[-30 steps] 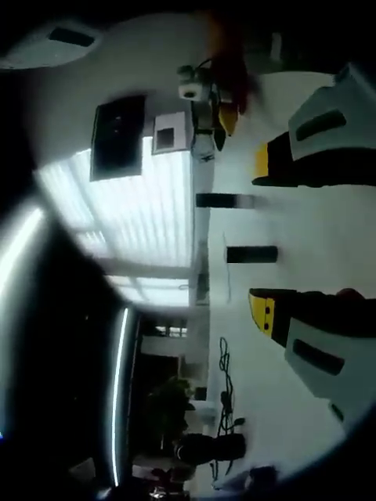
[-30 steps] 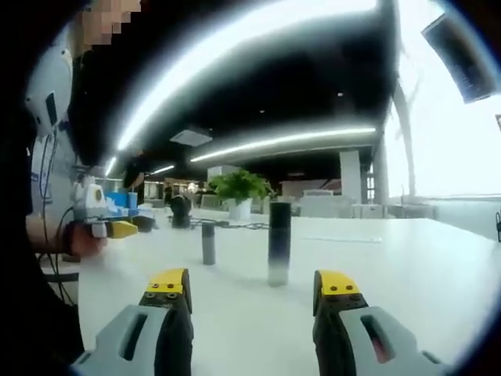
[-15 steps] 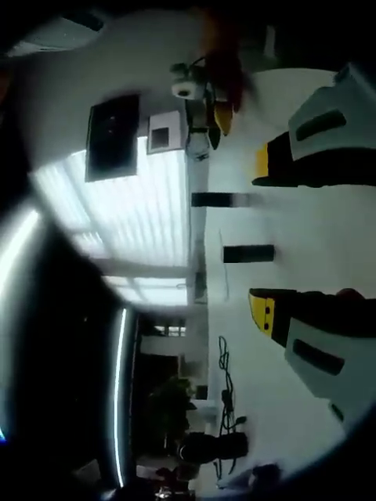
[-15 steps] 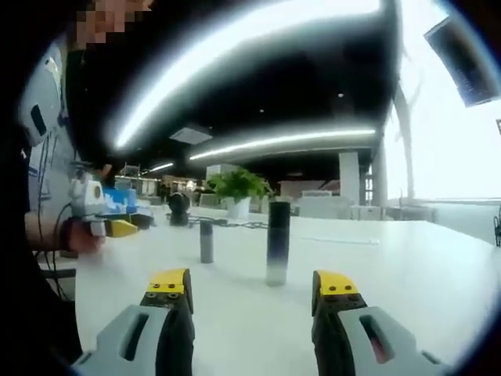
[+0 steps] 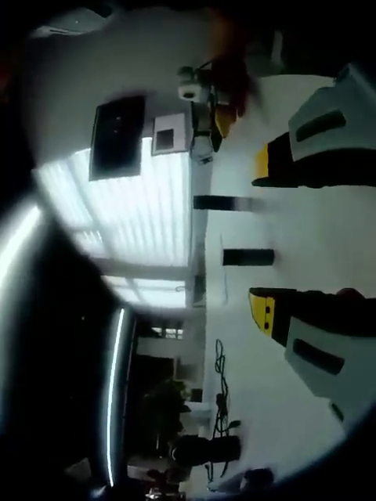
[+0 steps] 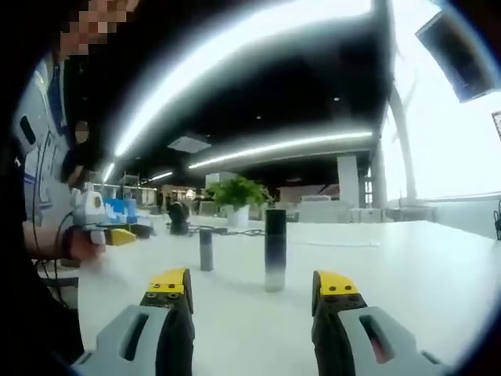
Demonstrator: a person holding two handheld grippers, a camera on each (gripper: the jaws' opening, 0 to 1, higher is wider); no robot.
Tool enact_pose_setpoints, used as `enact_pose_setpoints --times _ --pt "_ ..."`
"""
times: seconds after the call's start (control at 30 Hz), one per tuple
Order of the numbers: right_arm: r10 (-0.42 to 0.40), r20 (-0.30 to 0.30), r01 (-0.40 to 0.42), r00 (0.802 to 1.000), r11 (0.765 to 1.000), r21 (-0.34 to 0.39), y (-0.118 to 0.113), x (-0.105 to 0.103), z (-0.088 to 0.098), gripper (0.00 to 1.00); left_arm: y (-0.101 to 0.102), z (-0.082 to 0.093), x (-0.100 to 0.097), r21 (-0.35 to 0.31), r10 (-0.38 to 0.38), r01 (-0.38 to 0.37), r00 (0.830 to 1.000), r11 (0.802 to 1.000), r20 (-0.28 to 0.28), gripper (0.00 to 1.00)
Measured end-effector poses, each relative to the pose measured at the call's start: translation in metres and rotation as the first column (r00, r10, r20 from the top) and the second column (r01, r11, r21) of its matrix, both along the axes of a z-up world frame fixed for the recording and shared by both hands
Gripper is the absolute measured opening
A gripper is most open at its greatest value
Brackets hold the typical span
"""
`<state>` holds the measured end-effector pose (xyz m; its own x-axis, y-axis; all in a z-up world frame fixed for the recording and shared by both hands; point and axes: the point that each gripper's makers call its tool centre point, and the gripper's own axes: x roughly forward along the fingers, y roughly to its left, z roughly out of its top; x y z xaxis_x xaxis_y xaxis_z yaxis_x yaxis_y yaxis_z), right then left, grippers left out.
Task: Pick up cosmetic bottle twist off cap place on table pick up cap screw tight cap place on table
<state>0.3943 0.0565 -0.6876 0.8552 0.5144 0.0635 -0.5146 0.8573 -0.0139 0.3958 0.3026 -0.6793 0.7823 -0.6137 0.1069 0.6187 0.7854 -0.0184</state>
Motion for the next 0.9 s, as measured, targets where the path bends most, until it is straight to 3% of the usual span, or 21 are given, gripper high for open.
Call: enact_pose_setpoints --times 0.33,0.6,0.9 --pt "0.009 -0.003 -0.009 1.0 1.0 -0.02 0.002 -0.0009 -0.0027 0.54 -0.0013 -0.0023 -0.0003 0.03 0.006 -0.006 1.0 1.0 0.008 0.41" --pt "0.034 -0.004 -0.034 0.999 0.999 0.04 0.0002 -0.003 0.002 0.54 -0.0012 -0.0025 -0.0007 0.036 0.008 -0.009 1.0 0.999 0.012 0.41" --pt "0.034 -0.01 -0.034 0.999 0.999 0.003 0.0037 -0.0028 -0.0016 0.54 -0.001 -0.0029 -0.0005 0.038 0.012 -0.012 1.0 0.999 0.008 0.41"
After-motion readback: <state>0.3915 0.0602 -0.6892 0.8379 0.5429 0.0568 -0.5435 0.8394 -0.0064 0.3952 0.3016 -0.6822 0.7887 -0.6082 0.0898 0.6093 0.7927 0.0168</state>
